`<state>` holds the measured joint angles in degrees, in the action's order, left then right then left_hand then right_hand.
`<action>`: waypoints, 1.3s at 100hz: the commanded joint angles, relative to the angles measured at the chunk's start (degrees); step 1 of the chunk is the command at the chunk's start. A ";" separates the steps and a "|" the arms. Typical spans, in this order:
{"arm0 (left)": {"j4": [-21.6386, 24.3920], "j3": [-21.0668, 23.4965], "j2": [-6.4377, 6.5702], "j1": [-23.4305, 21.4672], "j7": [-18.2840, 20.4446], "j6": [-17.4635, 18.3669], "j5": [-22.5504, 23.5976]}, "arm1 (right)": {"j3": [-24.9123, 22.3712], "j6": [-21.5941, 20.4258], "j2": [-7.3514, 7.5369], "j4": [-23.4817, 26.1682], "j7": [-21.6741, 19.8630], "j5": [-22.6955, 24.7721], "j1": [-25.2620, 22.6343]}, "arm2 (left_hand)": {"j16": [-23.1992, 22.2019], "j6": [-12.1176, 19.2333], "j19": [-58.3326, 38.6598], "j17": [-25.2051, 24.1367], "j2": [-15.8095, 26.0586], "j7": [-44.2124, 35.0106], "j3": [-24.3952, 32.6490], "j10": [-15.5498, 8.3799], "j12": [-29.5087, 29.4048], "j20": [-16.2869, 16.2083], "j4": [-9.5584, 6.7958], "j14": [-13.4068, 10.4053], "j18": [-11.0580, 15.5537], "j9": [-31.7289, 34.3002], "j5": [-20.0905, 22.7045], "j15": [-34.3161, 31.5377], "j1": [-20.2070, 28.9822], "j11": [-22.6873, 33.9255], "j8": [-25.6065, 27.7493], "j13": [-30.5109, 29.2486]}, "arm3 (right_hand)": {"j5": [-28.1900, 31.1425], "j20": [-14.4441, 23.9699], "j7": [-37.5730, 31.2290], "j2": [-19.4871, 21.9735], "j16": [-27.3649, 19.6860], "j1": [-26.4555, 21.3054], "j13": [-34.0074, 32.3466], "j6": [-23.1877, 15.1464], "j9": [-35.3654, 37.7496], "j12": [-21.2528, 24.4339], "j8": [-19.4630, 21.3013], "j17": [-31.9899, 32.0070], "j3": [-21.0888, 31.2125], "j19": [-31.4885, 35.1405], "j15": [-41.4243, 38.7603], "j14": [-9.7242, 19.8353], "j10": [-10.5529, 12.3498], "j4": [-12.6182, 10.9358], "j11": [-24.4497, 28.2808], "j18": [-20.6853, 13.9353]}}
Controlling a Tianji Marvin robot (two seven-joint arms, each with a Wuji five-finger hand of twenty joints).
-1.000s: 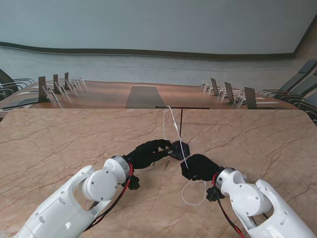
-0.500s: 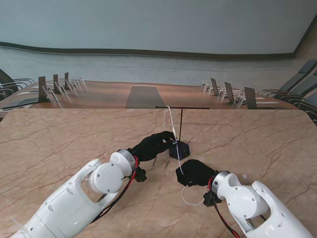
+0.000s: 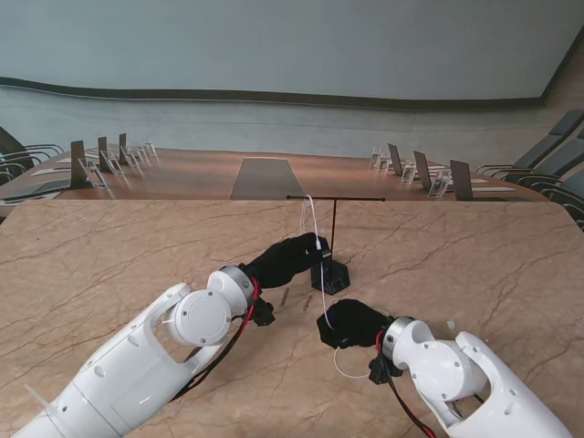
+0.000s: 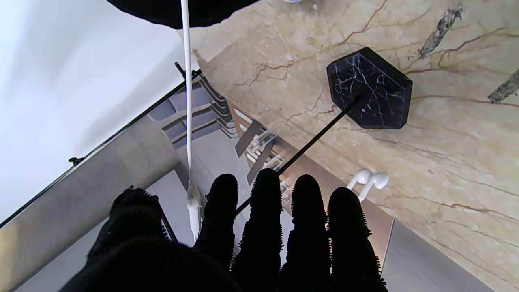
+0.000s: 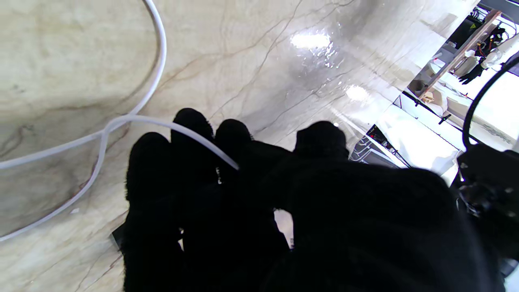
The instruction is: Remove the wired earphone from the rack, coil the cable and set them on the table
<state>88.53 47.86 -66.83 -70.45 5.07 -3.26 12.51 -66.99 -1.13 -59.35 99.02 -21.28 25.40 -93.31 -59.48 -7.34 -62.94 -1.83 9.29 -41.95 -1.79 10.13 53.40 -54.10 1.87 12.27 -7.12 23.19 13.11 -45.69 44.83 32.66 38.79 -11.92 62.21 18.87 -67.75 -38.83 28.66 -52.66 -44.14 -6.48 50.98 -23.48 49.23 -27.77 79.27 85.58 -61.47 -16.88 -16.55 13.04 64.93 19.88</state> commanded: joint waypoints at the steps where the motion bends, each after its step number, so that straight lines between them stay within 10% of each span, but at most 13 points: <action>1: -0.10 0.11 -0.28 0.13 -0.39 -0.02 0.51 | 0.23 0.36 0.04 0.40 -0.41 0.17 -0.41 | -0.44 1.10 -2.67 0.63 1.73 -2.83 -0.06 -1.59 1.39 0.31 1.29 -0.39 -0.18 0.73 -1.27 -1.58 2.88 1.92 1.24 -1.60 | -0.27 -1.39 -3.15 -2.89 -0.33 -3.75 -2.37 -1.31 0.93 -1.05 0.15 0.77 3.48 3.39 -3.09 -3.06 -2.50 1.48 3.69 -0.68; 77: -0.32 -1.32 0.46 1.76 -0.06 -0.64 7.14 | 0.07 2.57 0.51 1.99 -2.60 0.95 -0.98 | -1.50 4.06 -11.45 8.92 -6.52 -19.76 1.22 -5.26 15.23 1.97 -0.94 -1.77 -1.65 11.43 -2.40 -9.65 28.80 11.01 5.33 -12.13 | -3.07 -1.05 0.45 -1.19 -1.08 -3.15 -0.06 -0.78 -0.82 0.32 -2.87 2.71 1.68 2.04 -1.16 -2.96 -2.68 0.77 1.37 -1.93; 90: 0.18 -1.14 0.83 1.40 0.60 -0.54 7.89 | -0.34 2.98 0.87 2.42 -4.26 1.47 -0.91 | -1.28 5.43 -11.48 9.19 -7.00 -20.63 2.94 -5.31 16.35 2.18 -1.10 -1.66 -1.88 12.60 -1.34 -9.49 29.13 10.98 7.39 -12.81 | -14.61 8.72 8.37 6.51 -0.58 -0.01 8.53 -1.65 -8.71 1.13 -11.66 9.11 -8.29 -8.78 7.28 0.57 -0.94 -2.85 -7.57 -7.11; 95: 0.41 -1.15 1.01 1.26 1.08 -0.52 8.15 | -0.53 2.90 1.00 2.51 -4.85 1.85 -0.91 | -1.23 6.19 -11.38 9.06 -6.68 -20.60 3.17 -5.68 16.54 2.29 -1.02 -1.91 -1.72 12.53 -1.30 -9.37 29.12 10.75 8.03 -12.69 | -24.66 7.33 6.52 11.28 -0.12 4.01 13.64 -2.98 -14.84 1.08 -25.30 13.21 -16.74 -13.29 12.71 3.50 1.33 -6.42 -12.47 -8.78; 101: -0.15 -1.31 0.67 1.02 -0.07 0.41 8.02 | -0.83 2.96 1.17 2.69 -5.61 2.13 -0.94 | -1.37 6.86 -11.81 9.81 -7.77 -20.69 4.42 -5.18 16.76 2.24 -1.30 -1.36 -2.04 13.71 -0.19 -9.88 29.12 10.91 8.95 -13.65 | -36.91 6.64 2.63 12.14 -1.59 8.67 19.46 -3.25 -22.96 0.11 -34.28 17.74 -34.50 -18.00 17.59 5.87 3.88 -5.37 -15.34 -10.30; 113: -0.15 -1.56 0.50 0.48 -0.91 0.65 7.75 | -1.85 2.40 1.59 3.08 -7.34 3.62 -1.25 | -1.28 8.22 -11.94 10.26 -8.12 -20.27 6.13 -5.20 16.25 2.28 -1.16 -0.98 -2.58 15.15 1.69 -10.19 29.13 10.60 9.55 -14.40 | -48.26 6.89 14.71 8.82 -3.86 27.97 26.57 -0.75 -33.49 2.20 -26.70 23.16 -35.72 -27.23 25.78 9.73 7.71 -5.73 -20.97 -13.64; 130: 0.77 -1.51 1.08 -0.30 0.40 0.60 8.55 | -3.71 2.64 1.67 3.71 -7.90 4.19 -2.58 | -0.98 9.15 -11.86 10.40 -8.50 -20.68 7.04 -5.21 15.69 2.49 -1.01 -0.73 -2.99 16.17 3.08 -10.05 29.13 10.42 10.65 -14.83 | -57.25 4.61 20.47 10.71 -8.11 33.23 33.69 0.71 -41.28 5.61 -32.55 27.92 -40.78 -39.33 34.45 15.12 9.19 -5.77 -26.80 -21.40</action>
<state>88.50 46.49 -65.92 -69.82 4.84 -2.57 20.66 -70.18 0.87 -57.83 102.17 -29.51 30.86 -94.89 -60.70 -1.10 -72.38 8.37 1.48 -60.64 3.61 5.96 69.02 -51.95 1.86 11.51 -9.26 37.87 14.44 -54.67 69.39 42.13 48.11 -25.61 7.08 24.85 -50.22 -28.19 22.44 -22.75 -13.38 -6.28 11.66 -19.77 19.43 -1.91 40.56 50.16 -30.01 -4.61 -8.69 7.96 41.50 2.66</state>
